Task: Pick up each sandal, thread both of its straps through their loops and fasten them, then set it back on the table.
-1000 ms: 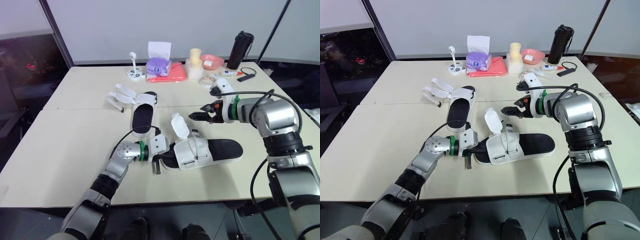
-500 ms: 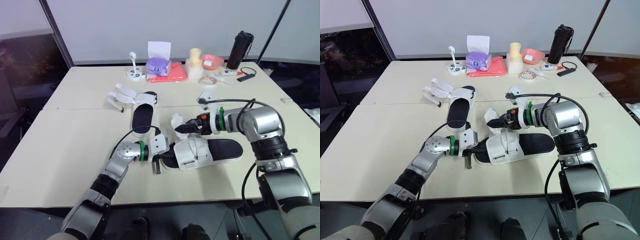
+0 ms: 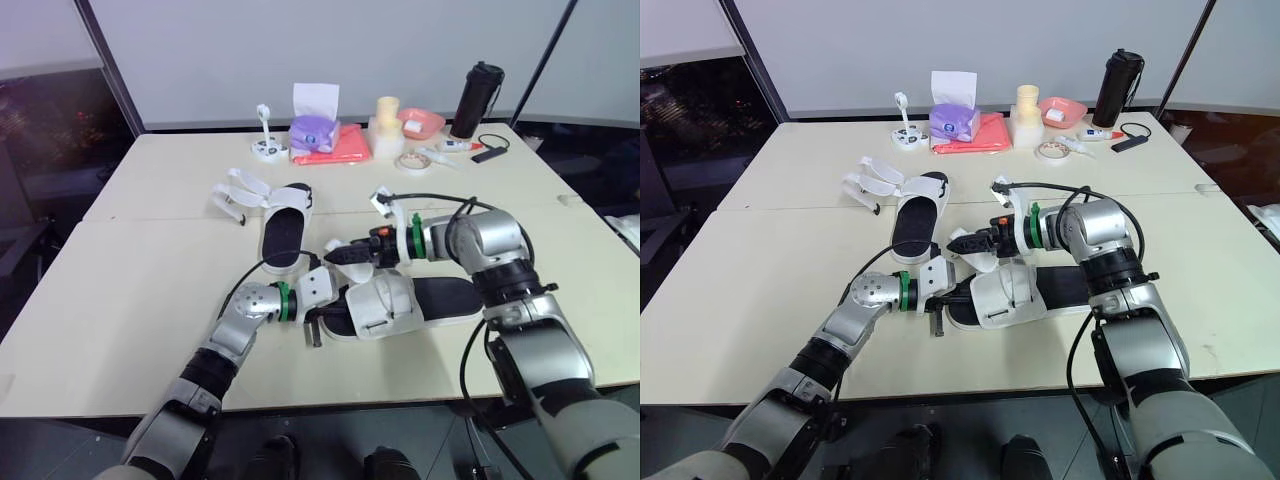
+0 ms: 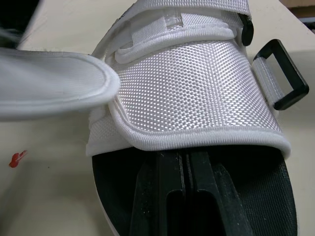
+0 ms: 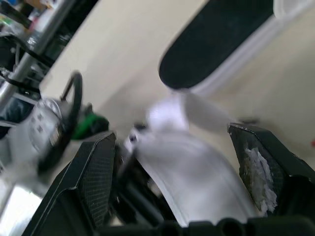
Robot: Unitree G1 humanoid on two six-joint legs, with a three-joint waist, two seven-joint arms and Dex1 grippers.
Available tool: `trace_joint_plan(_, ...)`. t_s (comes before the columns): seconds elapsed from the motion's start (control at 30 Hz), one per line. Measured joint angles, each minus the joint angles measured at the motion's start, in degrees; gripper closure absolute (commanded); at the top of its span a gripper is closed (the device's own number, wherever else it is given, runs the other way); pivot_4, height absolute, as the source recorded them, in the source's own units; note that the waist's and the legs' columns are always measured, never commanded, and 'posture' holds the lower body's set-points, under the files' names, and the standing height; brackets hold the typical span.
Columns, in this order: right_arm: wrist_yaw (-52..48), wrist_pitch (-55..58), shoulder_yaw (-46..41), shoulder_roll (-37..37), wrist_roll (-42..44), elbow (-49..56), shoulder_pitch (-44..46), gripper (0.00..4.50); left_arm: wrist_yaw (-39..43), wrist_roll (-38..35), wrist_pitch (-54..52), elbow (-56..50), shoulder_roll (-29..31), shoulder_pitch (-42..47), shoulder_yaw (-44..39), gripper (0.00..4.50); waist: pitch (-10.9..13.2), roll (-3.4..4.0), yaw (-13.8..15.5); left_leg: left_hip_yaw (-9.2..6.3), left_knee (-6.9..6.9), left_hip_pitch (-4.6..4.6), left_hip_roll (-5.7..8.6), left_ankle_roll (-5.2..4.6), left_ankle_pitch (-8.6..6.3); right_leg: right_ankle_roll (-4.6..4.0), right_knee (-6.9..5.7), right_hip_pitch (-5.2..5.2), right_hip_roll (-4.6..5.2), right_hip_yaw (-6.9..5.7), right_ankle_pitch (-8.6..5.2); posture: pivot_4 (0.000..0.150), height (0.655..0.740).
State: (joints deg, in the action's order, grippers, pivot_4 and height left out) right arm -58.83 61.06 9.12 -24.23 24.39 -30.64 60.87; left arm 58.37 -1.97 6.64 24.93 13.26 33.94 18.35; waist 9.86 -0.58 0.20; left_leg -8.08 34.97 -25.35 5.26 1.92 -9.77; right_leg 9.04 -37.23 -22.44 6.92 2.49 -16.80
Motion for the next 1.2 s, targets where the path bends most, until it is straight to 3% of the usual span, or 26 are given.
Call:
trace_joint_plan(0.53, -13.0, -12.7, 6.5, 3.4, -8.9, -18.3, 7.0, 0.59, -1.3, 0.0, 0.2, 0.1, 0.0, -0.1, -0.1, 4.50, 0.0, 0.01, -0.9, -0.02, -0.03, 0.00, 0.02, 0.01, 0.00, 0.01, -0.09, -0.06, -0.01, 0.00, 0.00, 0.150, 0.7344)
trace_joint_plan(0.87, -16.9, -16.0, 1.4, 6.4, -9.6, -28.1, 13.4, 0.59, -2.3, 0.0, 0.3, -0.5, 0.0, -0.6, -0.1, 4.50, 0.0, 0.03, -0.9, -0.01, -0.06, 0.00, 0.02, 0.03, 0.00, 0.00, -0.12, -0.23, -0.02, 0.02, 0.00, 0.150, 0.7344)
trace_joint_plan(1.2, -16.8, -15.7, -4.8, 6.4, -9.5, -29.2, 14.6, 0.59, -2.5, 0.0, 0.1, -0.9, 0.1, -1.0, -0.2, 4.50, 0.0, 0.03, -1.0, -0.01, -0.09, 0.00, 0.02, 0.03, 0.01, 0.00, -0.18, -0.22, -0.02, 0.10, 0.00, 0.150, 0.7344)
